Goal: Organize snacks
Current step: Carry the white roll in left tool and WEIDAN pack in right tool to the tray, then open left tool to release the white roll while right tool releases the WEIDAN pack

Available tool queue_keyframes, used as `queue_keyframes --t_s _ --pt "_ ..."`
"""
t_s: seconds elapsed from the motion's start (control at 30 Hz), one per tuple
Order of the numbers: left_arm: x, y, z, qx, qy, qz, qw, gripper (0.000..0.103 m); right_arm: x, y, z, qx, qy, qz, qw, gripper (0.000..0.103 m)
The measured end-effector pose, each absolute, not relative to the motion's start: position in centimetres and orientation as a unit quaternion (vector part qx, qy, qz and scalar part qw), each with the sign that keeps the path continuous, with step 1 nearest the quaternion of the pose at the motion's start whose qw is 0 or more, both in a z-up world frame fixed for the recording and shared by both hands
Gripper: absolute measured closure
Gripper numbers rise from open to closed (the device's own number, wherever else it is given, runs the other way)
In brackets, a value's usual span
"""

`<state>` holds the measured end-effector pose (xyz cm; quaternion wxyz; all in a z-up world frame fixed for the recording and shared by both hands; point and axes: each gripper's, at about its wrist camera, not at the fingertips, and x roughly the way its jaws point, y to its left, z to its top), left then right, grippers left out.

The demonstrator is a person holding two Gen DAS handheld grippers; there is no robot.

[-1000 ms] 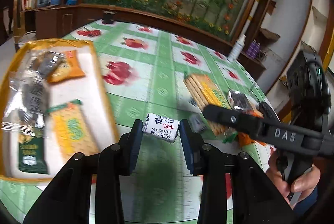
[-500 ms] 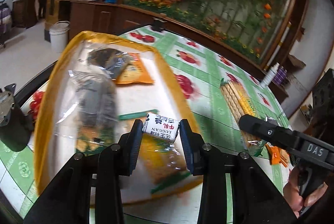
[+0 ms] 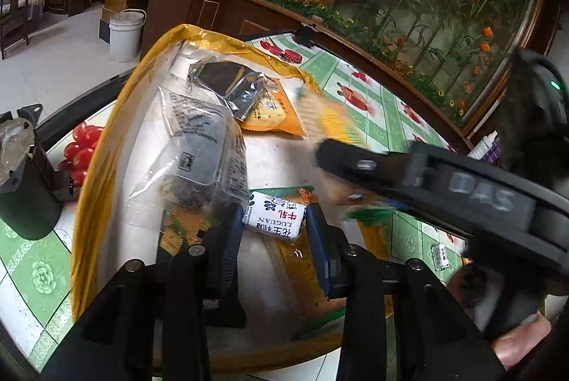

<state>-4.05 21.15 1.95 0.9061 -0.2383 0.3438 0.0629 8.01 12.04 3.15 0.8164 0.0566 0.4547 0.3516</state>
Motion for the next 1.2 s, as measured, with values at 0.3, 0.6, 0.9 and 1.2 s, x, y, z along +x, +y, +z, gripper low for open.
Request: queue_keyframes --t_s 0.3,0.6,0.9,1.2 --pt "-4.0 21.3 1.8 -0.231 0.348 0.088 0.904 0.070 9.1 14.0 1.1 0.035 0.475 0.349 0.807 0.056" --pt "-4.0 21.1 2.0 -0.224 0.345 0.103 0.906 0.066 8.7 14.4 1.2 0.013 0.459 0.352 0.816 0.053" --pt "-6.1 20.8 3.6 -0.219 0.284 0.107 0.927 0.037 8.9 12.6 2.4 0.052 0.448 0.352 0.820 0.050" --pt "-6.9 21.2 4.1 -0.228 0.256 0.115 0.932 0.034 8.3 10.9 4.3 0.086 0.431 0.356 0.825 0.046"
